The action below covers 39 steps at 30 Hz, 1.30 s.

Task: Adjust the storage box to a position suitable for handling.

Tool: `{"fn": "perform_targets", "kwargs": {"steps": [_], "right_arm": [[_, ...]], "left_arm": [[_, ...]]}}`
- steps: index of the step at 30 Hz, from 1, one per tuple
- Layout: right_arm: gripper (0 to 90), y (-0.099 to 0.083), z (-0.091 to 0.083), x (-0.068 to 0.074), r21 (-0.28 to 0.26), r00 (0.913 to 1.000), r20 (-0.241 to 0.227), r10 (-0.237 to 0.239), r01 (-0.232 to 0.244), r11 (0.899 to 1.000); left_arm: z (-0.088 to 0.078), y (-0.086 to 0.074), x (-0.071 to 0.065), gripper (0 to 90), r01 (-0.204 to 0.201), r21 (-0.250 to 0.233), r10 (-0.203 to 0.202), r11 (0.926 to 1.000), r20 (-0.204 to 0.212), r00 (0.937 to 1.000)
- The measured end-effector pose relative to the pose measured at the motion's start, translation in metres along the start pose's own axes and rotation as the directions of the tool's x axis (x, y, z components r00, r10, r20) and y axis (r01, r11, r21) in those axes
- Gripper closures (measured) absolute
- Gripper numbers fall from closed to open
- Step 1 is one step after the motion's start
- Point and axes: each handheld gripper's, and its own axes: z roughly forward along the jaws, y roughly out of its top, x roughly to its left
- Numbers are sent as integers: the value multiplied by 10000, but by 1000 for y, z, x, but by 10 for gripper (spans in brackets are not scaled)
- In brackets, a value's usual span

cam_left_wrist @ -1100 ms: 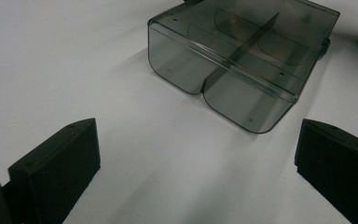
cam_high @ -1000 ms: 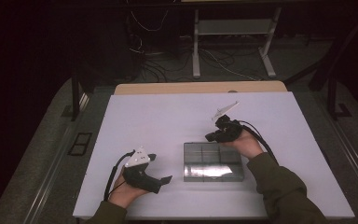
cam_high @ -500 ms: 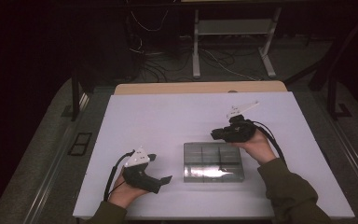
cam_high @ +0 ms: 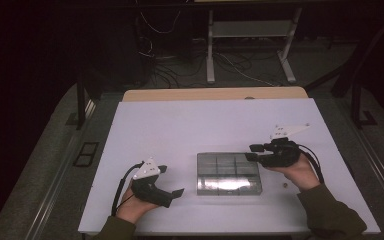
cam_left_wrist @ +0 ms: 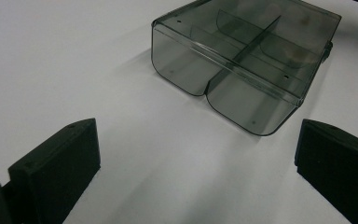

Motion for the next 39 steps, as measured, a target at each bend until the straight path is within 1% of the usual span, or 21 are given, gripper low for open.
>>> {"fn": "perform_targets", "kwargs": {"steps": [2,4,6,7,9,10,12,17,19,22,25,27,30,32,37,39], "right_arm": [[592,-5,-5,1,10,10000,93,-14,14,10000],[635,-10,-11,1,-24,10000,62,57,-57,10000],[650,-13,-13,1,1,10000,57,71,-71,10000],[685,-19,-16,1,47,9999,159,50,-50,10000],[724,-24,-19,2,50,9998,199,36,-37,10000],[740,-27,-21,3,83,9996,271,104,-107,9999],[779,-31,-23,4,63,9996,264,125,-126,9999],[864,-44,-27,5,282,9994,298,172,-180,9994],[891,-50,-26,5,335,9993,247,290,-298,9990],[892,-57,-24,4,639,9993,244,282,-297,9975],[893,-61,-19,3,892,9988,240,418,-438,9951],[892,-63,-16,2,951,9985,229,499,-519,9941],[892,-65,-12,1,1090,9986,166,496,-511,9927],[892,-65,-10,1,1216,9986,204,490,-512,9913],[892,-66,-6,-1,1237,9984,194,528,-548,9908],[892,-66,-4,0,1321,9985,217,512,-537,9898]], "left_arm": [[-1,0,0,0,-5,9,5,10000,-17,10000],[-1,0,0,0,3,14,-3,10000,-33,10000],[-1,0,0,0,11,18,-11,10000,-41,10000],[-1,-1,0,0,0,28,0,10000,-47,10000],[-3,-1,0,0,-9,22,9,10000,-74,10000],[-3,-1,0,0,-9,22,9,10000,-74,10000],[-4,-2,0,0,43,-4,-43,10000,-114,9999],[-5,-2,1,0,63,-3,-63,10000,-137,9999],[-5,-2,0,0,23,8,-23,10000,-151,9999],[-4,-3,0,0,24,75,-23,10000,-148,9999],[-4,-2,0,0,-4,65,5,10000,-138,9999],[-4,-2,0,0,-27,96,29,10000,-139,9999],[-4,-2,0,0,17,22,-17,10000,-145,9999],[-4,-2,0,0,12,29,-11,10000,-136,9999],[-3,-3,0,0,23,29,-22,10000,-106,9999],[-3,-3,0,0,28,29,-28,10000,-117,9999]]}}
